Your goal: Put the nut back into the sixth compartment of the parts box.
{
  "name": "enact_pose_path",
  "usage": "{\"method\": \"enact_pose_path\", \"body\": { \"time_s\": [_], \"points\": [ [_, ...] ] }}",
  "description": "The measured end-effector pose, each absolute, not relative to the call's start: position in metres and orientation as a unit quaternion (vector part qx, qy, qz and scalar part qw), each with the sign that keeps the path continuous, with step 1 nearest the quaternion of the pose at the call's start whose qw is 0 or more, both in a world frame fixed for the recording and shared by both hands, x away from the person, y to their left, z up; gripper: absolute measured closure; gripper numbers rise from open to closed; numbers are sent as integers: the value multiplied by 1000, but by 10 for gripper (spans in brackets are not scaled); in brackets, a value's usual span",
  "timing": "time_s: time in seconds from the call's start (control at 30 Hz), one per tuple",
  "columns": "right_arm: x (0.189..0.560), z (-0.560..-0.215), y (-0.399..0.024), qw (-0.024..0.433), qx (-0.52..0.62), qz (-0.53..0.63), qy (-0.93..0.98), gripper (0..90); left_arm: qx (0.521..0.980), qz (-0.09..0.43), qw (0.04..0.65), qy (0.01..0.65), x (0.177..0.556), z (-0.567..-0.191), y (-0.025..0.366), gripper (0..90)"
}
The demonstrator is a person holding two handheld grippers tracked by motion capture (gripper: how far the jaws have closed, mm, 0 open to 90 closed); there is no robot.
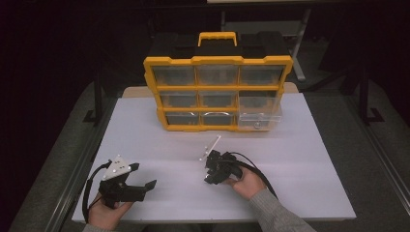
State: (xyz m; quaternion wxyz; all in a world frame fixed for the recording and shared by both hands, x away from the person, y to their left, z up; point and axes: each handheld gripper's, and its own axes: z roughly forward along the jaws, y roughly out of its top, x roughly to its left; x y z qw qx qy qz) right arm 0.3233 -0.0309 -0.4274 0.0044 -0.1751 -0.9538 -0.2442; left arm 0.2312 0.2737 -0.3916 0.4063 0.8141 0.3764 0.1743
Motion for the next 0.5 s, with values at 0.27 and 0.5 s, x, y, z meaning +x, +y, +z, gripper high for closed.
{"method": "enact_pose_path", "body": {
  "time_s": [0.27,0.5],
  "points": [
    [322,-426,-29,-3,-178,-233,-956,687,813,177,407,376,231,-391,274,147],
    [325,-427,-31,7,-174,-238,-956,689,813,178,408,374,231,-391,274,147]
  ]
}}
